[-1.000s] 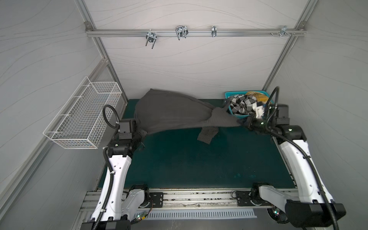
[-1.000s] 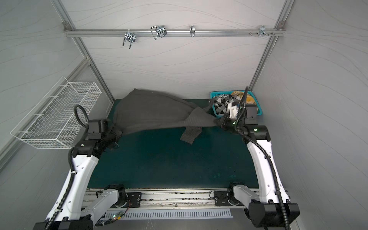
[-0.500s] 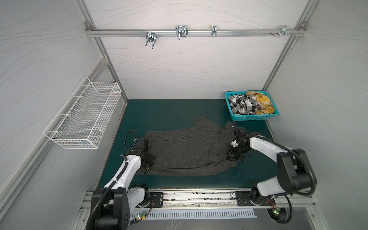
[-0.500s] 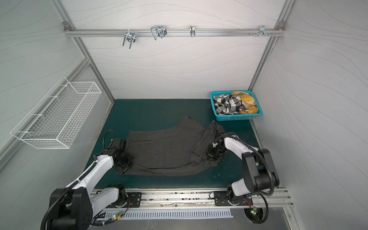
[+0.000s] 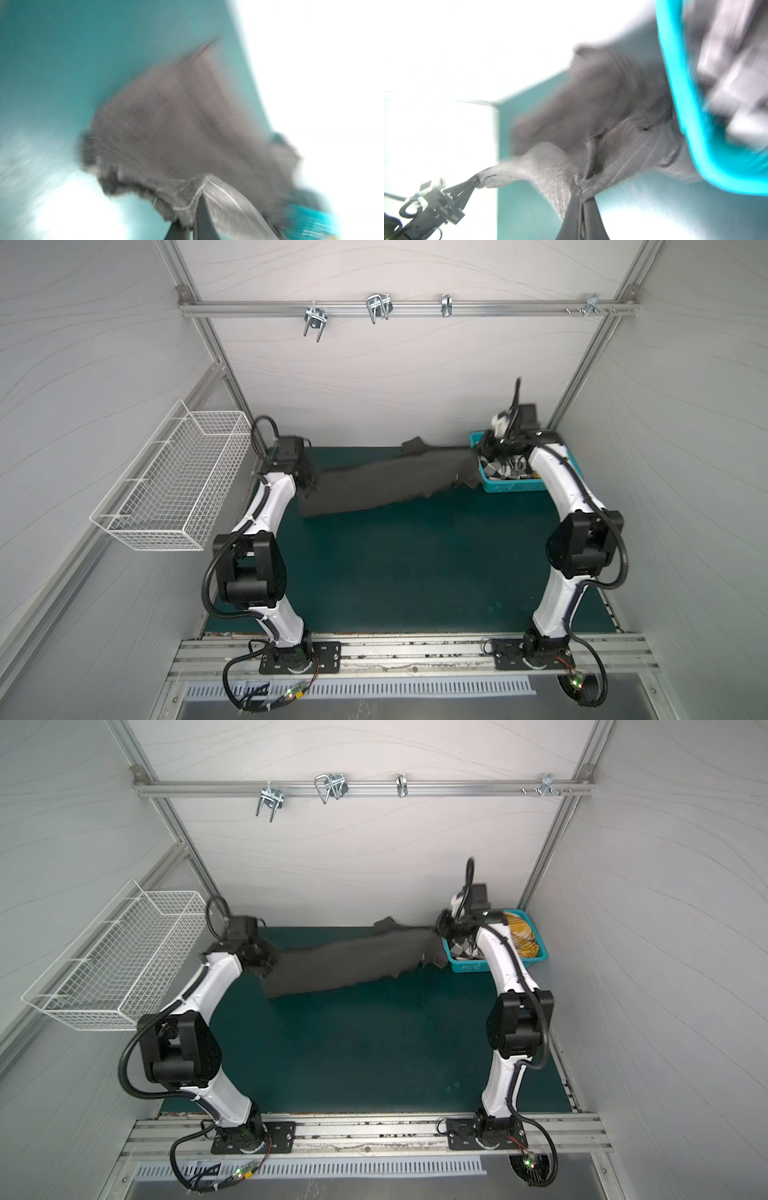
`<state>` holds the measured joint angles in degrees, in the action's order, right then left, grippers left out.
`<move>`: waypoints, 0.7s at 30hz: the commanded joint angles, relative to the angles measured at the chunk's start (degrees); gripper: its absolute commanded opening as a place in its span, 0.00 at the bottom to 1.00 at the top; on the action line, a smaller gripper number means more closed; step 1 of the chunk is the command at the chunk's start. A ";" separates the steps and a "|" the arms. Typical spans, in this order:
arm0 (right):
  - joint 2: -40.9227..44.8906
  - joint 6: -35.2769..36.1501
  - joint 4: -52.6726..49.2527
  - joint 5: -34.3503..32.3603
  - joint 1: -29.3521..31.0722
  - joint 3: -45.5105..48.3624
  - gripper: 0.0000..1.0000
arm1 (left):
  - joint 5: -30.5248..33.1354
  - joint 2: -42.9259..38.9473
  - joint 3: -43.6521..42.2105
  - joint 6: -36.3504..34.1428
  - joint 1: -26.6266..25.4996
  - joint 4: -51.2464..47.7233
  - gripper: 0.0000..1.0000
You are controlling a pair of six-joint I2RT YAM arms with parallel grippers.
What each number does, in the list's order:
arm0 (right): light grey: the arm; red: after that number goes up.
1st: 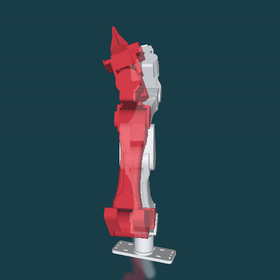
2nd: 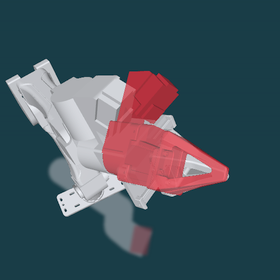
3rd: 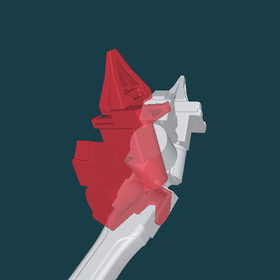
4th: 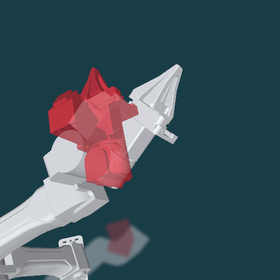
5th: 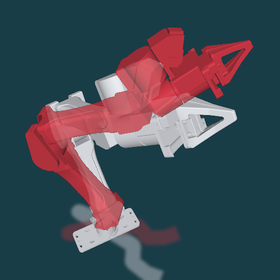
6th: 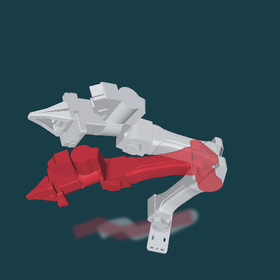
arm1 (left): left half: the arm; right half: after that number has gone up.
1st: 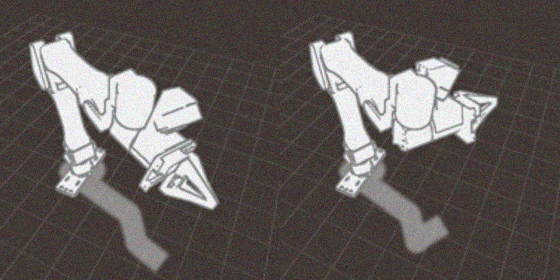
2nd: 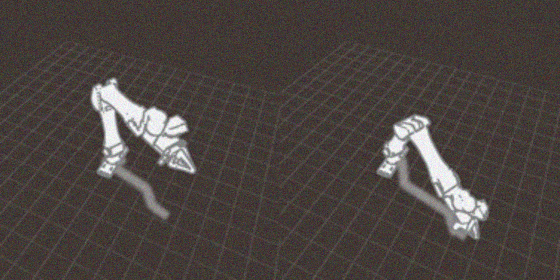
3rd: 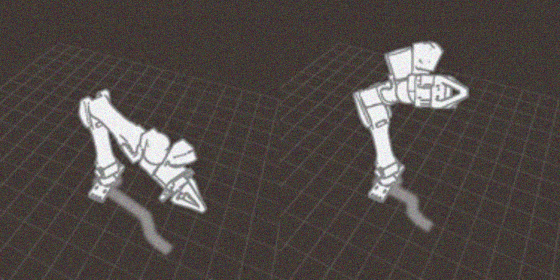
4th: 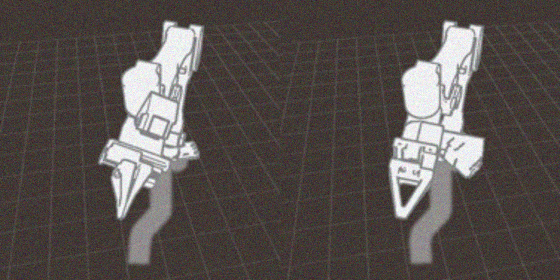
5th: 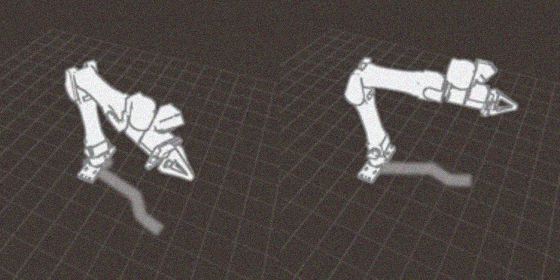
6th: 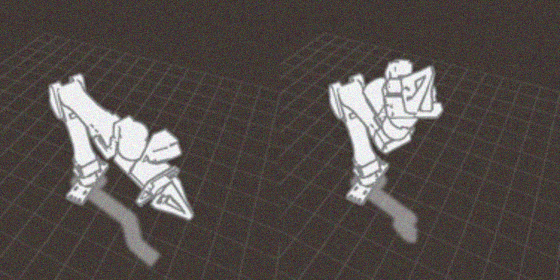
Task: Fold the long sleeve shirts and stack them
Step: 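Lower the stretched shirt flat onto the table with both grippers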
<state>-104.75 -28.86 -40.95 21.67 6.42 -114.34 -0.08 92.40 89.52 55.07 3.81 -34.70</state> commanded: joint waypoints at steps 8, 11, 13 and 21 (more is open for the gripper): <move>33.41 2.41 -8.45 -1.78 -2.20 30.98 0.00 | 7.58 -34.47 -24.21 -1.86 0.56 -12.94 0.00; 39.66 2.58 -8.71 -3.60 -2.02 45.54 0.00 | 4.05 -38.79 -38.79 -0.96 0.51 -12.19 0.00; 41.95 3.94 -9.51 -4.62 -2.02 53.17 0.00 | 2.96 -39.15 -45.93 -0.64 0.58 -11.19 0.00; 43.39 1.47 -6.19 -6.19 1.67 69.46 0.00 | 2.84 -40.98 -57.46 -0.16 0.84 -10.89 0.00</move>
<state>-62.37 -26.76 -48.88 18.63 6.35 -46.13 -0.54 52.80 31.11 54.26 3.77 -47.24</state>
